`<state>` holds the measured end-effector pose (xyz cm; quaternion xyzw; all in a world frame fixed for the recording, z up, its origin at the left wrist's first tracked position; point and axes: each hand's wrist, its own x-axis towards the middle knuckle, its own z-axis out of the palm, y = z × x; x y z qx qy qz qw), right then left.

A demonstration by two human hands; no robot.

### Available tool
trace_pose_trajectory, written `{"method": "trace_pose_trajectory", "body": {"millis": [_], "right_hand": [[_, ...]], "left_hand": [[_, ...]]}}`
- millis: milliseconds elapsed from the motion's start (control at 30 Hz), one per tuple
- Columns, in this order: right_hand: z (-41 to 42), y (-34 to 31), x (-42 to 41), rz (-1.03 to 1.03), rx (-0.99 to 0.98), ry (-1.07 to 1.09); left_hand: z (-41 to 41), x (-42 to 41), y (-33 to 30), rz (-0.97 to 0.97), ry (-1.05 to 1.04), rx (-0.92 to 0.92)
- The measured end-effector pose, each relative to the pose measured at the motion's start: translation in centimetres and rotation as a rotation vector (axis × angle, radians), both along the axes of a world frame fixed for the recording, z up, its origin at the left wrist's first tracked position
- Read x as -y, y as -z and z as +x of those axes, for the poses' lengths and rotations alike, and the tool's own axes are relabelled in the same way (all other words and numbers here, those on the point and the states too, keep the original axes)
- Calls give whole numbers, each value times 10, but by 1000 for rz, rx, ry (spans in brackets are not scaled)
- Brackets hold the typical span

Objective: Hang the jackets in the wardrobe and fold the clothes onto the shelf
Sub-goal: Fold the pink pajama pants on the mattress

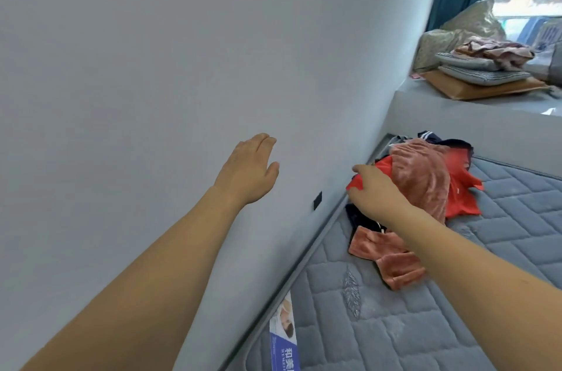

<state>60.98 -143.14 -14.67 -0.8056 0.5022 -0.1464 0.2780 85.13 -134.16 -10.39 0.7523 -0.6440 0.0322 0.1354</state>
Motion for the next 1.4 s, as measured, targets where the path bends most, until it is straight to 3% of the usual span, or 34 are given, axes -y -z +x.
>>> {"method": "trace_pose_trajectory", "body": {"millis": [133,433,533,633,800,900,967,1100,1400], "right_hand": [[-29,37,44,76,-31,156],[-135,130,127,150,-137,376],[-157,185,159,116,-193,389],[-163,277,183,145,-236,384],[-153,439,204,346,-234,491],[-151,522,208,519,-338,500],[-149,571,199,581,-422,454],[-142,622,183,413,-456,479],[-145,618,209,339,-470,438]], "left_hand": [[-7,81,43,88,63,-111],[-116,217,138,193,364,-131],[-139,258,204,270,383,-162],[-155,292,311,435,422,-137],[-172,316,481,744,446,-90],[-182,312,560,892,498,18],[-188,300,599,841,495,77],[-194,299,637,604,489,170],[-201,318,643,624,520,193]]}}
